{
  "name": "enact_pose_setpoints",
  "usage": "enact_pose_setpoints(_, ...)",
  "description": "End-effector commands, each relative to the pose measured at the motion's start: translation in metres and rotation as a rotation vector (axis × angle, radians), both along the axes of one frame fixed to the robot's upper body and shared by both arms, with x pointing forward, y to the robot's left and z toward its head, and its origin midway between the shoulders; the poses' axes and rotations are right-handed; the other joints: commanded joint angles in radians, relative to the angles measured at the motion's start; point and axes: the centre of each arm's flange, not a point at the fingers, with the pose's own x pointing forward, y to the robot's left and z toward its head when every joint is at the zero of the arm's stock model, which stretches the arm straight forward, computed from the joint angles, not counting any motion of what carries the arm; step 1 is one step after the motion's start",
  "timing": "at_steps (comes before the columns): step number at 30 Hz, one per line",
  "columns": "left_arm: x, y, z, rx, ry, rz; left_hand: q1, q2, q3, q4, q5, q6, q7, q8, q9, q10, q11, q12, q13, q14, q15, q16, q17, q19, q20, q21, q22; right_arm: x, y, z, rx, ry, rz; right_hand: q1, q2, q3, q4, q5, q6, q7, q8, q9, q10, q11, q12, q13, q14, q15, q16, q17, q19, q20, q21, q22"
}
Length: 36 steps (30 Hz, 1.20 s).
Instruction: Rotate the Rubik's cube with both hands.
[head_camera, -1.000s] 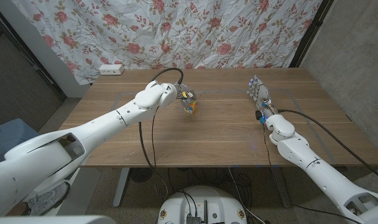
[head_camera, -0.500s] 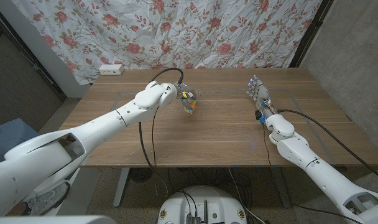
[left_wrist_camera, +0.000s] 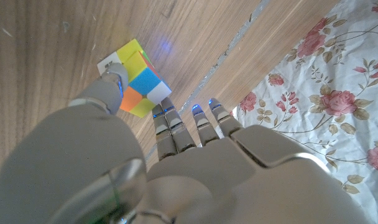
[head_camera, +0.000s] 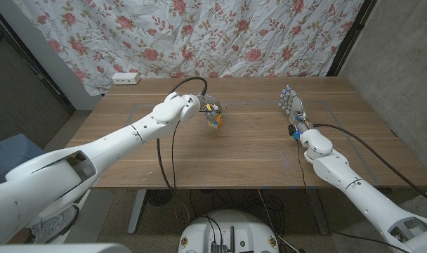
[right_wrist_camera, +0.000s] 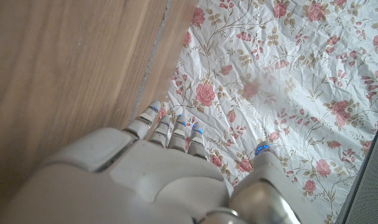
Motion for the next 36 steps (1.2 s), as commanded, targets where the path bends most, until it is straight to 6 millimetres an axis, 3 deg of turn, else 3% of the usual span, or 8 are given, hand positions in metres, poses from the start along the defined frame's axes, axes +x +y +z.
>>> enact_pose_setpoints(1,-0.001,-0.002,-0.001,0.001,-0.009,-0.008,0.015,0.003,-0.005,0.001,0.000,0.013,0.000,0.004,0.002,0.015,0.002,0.007,0.005,0.012,-0.095,0.006,0.002,0.010,-0.003,0.002,0.004,0.000,0.000,-0.001,0.001,0.002,0.003,0.013,0.003,0.003,-0.007,0.004,0.002,-0.005,0.006,0.001,0.000,-0.007,0.001,0.001,0.001,0.002,0.010,0.000,0.000,0.006,0.003,0.004)
enact_pose_setpoints(29,-0.001,-0.004,-0.002,-0.007,-0.061,0.000,0.037,0.005,-0.034,0.001,-0.001,0.077,0.007,0.009,0.009,0.070,0.000,0.013,0.013,0.088,-0.116,0.014,0.004,0.057,-0.012,0.006,0.004,0.008,0.003,0.002,0.002,0.011,0.012,0.012,0.006,0.001,-0.008,0.004,0.007,-0.005,0.007,0.001,0.001,-0.007,0.001,0.001,0.000,0.001,0.012,-0.002,0.000,0.007,0.003,0.004)
enact_pose_setpoints(36,0.001,-0.004,-0.002,-0.010,-0.074,-0.003,0.050,0.006,-0.050,0.002,-0.001,0.112,0.013,0.016,0.013,0.134,-0.002,0.035,0.027,0.124,-0.127,0.016,0.005,0.066,-0.015,0.002,0.005,0.011,0.004,0.001,0.005,0.014,0.014,0.012,0.007,0.000,-0.009,0.004,0.008,-0.005,0.007,0.001,0.000,-0.008,0.001,0.001,0.000,0.001,0.012,-0.003,0.001,0.005,0.003,0.004)
